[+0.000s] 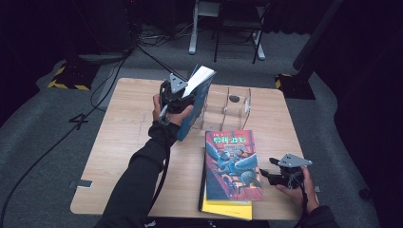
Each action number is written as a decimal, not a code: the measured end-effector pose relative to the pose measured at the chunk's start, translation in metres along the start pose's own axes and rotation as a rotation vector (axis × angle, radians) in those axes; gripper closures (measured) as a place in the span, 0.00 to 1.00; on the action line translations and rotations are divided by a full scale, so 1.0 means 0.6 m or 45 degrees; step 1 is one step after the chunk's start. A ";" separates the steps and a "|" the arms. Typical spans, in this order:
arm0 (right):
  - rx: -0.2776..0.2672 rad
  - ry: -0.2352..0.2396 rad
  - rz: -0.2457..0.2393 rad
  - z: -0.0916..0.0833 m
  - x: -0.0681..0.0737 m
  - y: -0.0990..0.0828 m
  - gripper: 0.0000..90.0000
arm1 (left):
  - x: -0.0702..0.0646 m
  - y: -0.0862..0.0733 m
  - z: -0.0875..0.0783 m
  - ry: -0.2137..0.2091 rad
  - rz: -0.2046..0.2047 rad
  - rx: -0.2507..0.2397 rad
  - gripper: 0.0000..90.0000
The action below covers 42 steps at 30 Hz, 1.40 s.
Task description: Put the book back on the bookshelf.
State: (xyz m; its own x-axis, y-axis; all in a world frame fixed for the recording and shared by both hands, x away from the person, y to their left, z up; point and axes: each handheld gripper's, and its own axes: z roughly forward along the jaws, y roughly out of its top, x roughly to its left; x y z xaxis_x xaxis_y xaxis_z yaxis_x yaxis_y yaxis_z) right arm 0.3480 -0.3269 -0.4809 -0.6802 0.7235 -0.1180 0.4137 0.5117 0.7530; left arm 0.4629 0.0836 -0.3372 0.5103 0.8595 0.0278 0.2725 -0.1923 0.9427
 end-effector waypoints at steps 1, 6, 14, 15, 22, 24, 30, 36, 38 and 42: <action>0.005 0.002 0.000 0.001 0.000 -0.001 0.41 | 0.000 -0.003 -0.002 -0.011 -0.011 -0.005 0.64; 0.008 0.013 0.002 0.001 -0.001 -0.003 0.41 | 0.001 -0.014 -0.006 -0.035 -0.021 0.007 0.58; 0.017 0.024 0.021 0.004 -0.005 -0.007 0.40 | 0.009 -0.030 -0.002 -0.084 -0.023 0.006 0.43; 0.018 0.025 0.021 0.004 -0.005 -0.007 0.40 | 0.010 -0.028 -0.002 -0.100 -0.008 0.000 0.42; 0.013 0.019 0.032 0.004 -0.007 -0.008 0.40 | 0.015 0.003 0.005 -0.082 0.047 0.011 0.38; 0.012 0.021 0.037 0.003 -0.007 -0.008 0.40 | 0.011 0.010 0.008 -0.064 0.075 0.032 0.38; 0.019 0.036 0.052 0.005 -0.006 -0.008 0.39 | 0.012 0.017 0.027 -0.055 0.073 0.108 0.38; 0.019 0.041 0.048 0.006 -0.006 -0.007 0.39 | 0.004 0.022 0.029 -0.013 0.126 0.148 0.50; 0.019 0.045 0.052 0.007 -0.007 -0.008 0.39 | -0.001 0.023 0.028 0.012 0.156 0.162 0.63; 0.024 0.060 0.052 0.007 -0.005 -0.007 0.39 | -0.007 0.024 0.030 0.040 0.145 0.152 0.66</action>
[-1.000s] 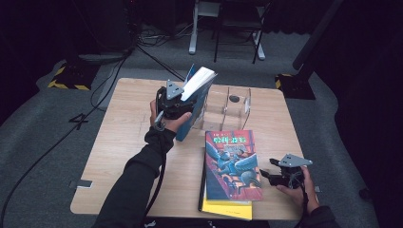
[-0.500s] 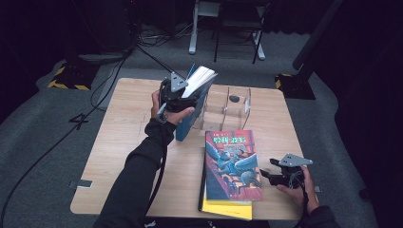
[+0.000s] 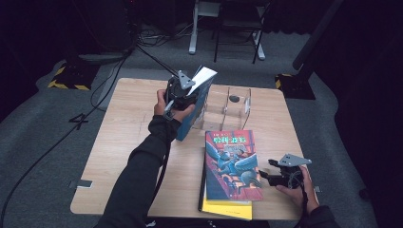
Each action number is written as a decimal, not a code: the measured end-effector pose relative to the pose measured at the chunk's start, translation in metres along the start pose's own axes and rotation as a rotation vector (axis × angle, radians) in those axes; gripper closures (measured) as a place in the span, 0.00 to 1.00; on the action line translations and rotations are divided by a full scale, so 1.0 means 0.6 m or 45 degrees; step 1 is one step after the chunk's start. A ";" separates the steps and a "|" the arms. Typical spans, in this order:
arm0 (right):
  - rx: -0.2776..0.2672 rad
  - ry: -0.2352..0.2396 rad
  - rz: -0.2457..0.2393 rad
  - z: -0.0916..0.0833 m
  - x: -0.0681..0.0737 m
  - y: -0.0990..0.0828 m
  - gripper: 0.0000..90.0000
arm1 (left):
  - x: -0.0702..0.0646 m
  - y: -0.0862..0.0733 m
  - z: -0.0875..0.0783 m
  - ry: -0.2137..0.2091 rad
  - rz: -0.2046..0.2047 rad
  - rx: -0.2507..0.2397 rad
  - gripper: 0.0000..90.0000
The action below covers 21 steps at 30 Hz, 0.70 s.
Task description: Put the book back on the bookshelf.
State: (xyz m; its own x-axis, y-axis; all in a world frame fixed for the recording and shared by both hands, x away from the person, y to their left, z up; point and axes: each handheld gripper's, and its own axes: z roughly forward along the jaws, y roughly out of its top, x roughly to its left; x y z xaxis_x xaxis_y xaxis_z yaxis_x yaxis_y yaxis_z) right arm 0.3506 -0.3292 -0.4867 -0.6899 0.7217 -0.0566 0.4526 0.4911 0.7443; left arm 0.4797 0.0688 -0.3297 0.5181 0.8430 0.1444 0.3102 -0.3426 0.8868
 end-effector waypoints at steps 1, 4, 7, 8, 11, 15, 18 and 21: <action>0.002 0.006 0.000 0.000 0.001 0.000 0.39 | -0.001 0.001 0.001 0.008 -0.002 0.002 0.67; 0.006 0.013 -0.003 0.000 0.002 0.000 0.39 | -0.001 0.007 0.005 0.024 -0.021 0.010 0.67; 0.006 -0.012 0.004 0.000 0.001 0.000 0.39 | -0.002 0.015 0.013 0.046 -0.057 0.016 0.67; 0.006 -0.025 0.011 -0.001 0.000 0.000 0.39 | -0.003 0.017 0.016 0.055 -0.064 0.012 0.67; -0.009 -0.031 0.021 -0.006 -0.001 0.002 0.39 | -0.005 0.022 0.023 0.082 -0.067 -0.026 0.67; -0.013 -0.026 0.017 -0.006 -0.001 0.002 0.39 | -0.006 0.038 0.031 0.101 -0.065 -0.031 0.67; -0.007 -0.026 0.010 -0.005 0.000 0.001 0.39 | -0.004 0.047 0.036 0.118 -0.053 -0.023 0.67; -0.013 -0.025 0.012 -0.006 0.000 0.002 0.39 | -0.003 0.053 0.043 0.133 -0.056 -0.029 0.67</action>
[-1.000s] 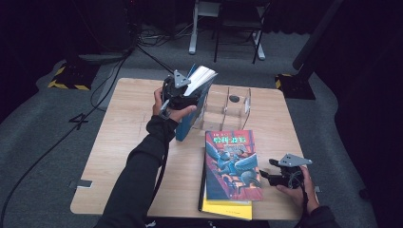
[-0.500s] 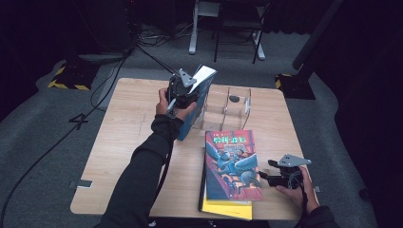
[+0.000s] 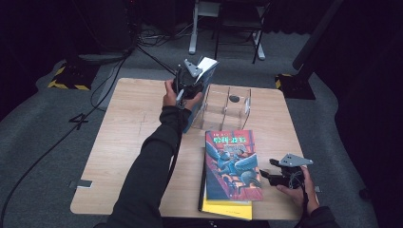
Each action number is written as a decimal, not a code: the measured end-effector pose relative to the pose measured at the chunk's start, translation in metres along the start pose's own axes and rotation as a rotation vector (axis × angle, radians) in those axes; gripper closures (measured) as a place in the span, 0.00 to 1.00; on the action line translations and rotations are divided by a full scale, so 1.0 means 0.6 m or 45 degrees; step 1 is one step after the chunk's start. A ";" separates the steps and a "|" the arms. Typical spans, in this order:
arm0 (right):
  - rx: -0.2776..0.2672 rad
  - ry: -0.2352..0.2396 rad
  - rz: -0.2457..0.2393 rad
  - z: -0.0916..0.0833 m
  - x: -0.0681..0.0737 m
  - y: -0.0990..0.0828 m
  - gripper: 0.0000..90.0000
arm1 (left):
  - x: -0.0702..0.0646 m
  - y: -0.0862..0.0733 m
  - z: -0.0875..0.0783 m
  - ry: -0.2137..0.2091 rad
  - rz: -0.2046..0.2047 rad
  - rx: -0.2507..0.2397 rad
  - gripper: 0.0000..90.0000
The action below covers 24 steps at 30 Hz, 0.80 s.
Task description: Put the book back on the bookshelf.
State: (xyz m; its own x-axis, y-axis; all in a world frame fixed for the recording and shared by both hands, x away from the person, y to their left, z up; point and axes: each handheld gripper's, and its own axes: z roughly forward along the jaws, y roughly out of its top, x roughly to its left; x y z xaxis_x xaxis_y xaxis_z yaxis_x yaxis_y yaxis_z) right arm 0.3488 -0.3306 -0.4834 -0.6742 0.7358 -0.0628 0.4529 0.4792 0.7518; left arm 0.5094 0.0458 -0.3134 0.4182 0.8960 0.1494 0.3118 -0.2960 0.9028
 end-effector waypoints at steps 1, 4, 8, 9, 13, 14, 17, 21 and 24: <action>-0.003 -0.002 0.002 0.000 -0.001 0.000 0.39 | 0.000 0.002 0.003 0.003 0.000 -0.001 0.67; -0.004 0.002 0.000 0.000 -0.001 0.000 0.39 | -0.001 0.006 0.009 -0.002 0.005 -0.011 0.67; 0.001 0.007 -0.013 0.002 0.001 -0.001 0.39 | 0.002 0.014 0.020 -0.012 -0.025 -0.052 0.67; 0.000 0.009 -0.014 0.002 0.002 0.000 0.39 | 0.002 0.015 0.023 -0.011 -0.029 -0.071 0.67; -0.013 0.000 -0.032 0.001 0.007 0.002 0.39 | 0.000 0.005 0.039 -0.010 -0.025 -0.109 0.66; -0.019 -0.004 -0.036 -0.001 0.007 0.002 0.39 | 0.002 0.001 0.043 -0.014 -0.025 -0.106 0.67; -0.037 -0.011 -0.035 -0.005 0.008 0.002 0.39 | 0.008 -0.013 0.050 0.001 -0.064 -0.121 0.66; -0.066 -0.037 -0.040 -0.014 0.009 0.002 0.40 | 0.015 -0.022 0.047 0.060 -0.082 -0.124 0.66; -0.064 -0.043 -0.042 -0.014 0.009 0.000 0.40 | 0.022 -0.033 0.041 0.088 -0.127 -0.133 0.66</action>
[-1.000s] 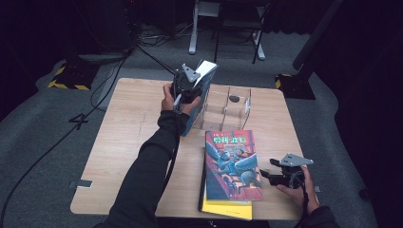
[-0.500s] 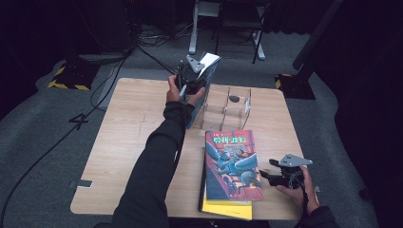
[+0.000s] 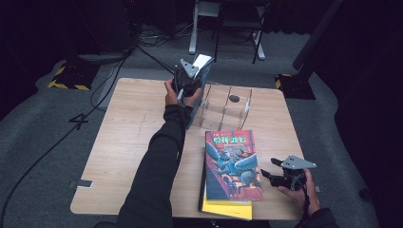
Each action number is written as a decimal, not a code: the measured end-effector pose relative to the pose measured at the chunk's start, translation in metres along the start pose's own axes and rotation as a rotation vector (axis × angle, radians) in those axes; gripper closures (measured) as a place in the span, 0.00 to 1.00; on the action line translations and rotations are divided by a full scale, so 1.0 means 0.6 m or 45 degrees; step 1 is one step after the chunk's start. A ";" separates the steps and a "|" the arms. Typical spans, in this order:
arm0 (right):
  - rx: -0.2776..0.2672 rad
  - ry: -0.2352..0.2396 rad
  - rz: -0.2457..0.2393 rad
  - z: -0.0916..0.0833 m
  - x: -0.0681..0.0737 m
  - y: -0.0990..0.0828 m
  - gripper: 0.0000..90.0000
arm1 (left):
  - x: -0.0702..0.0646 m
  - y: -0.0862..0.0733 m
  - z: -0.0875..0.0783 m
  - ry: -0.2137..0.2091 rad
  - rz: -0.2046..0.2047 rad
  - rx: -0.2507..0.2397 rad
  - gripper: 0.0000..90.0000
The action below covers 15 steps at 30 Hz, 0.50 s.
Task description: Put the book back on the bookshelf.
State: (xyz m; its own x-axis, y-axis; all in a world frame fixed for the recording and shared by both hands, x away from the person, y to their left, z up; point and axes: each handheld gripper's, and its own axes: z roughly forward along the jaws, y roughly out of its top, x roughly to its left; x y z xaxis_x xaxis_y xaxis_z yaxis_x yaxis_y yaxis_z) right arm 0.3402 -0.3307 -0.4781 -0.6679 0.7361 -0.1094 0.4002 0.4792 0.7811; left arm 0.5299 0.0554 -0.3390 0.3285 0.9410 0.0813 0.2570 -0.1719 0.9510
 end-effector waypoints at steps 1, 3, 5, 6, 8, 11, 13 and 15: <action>0.006 -0.003 -0.005 0.001 0.000 -0.001 0.40 | 0.003 -0.003 -0.003 -0.001 -0.016 -0.001 0.66; 0.019 0.007 -0.008 0.003 0.001 -0.003 0.39 | 0.006 -0.007 -0.010 0.008 -0.036 -0.009 0.66; 0.034 0.011 -0.024 0.005 0.003 -0.003 0.39 | 0.002 -0.010 -0.016 0.041 -0.047 -0.010 0.66; 0.036 0.013 -0.030 0.006 0.005 -0.004 0.39 | 0.001 -0.012 -0.018 0.057 -0.057 -0.015 0.66; 0.038 0.018 -0.036 0.005 0.005 -0.004 0.39 | 0.001 -0.013 -0.022 0.076 -0.066 -0.014 0.66; 0.037 0.020 -0.024 0.006 0.001 -0.005 0.39 | 0.001 -0.015 -0.030 0.097 -0.092 -0.007 0.66; 0.034 0.020 -0.011 0.006 -0.002 -0.007 0.39 | -0.003 -0.015 -0.034 0.128 -0.112 0.001 0.66; 0.034 0.015 -0.002 0.006 -0.003 -0.007 0.39 | -0.007 -0.013 -0.034 0.145 -0.103 0.008 0.66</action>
State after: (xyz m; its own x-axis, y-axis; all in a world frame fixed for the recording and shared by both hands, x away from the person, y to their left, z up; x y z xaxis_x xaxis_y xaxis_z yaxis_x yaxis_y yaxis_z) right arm 0.3418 -0.3328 -0.4834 -0.6761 0.7296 -0.1031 0.4156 0.4931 0.7643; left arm 0.5079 0.0587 -0.3408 0.2014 0.9788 0.0379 0.2844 -0.0954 0.9539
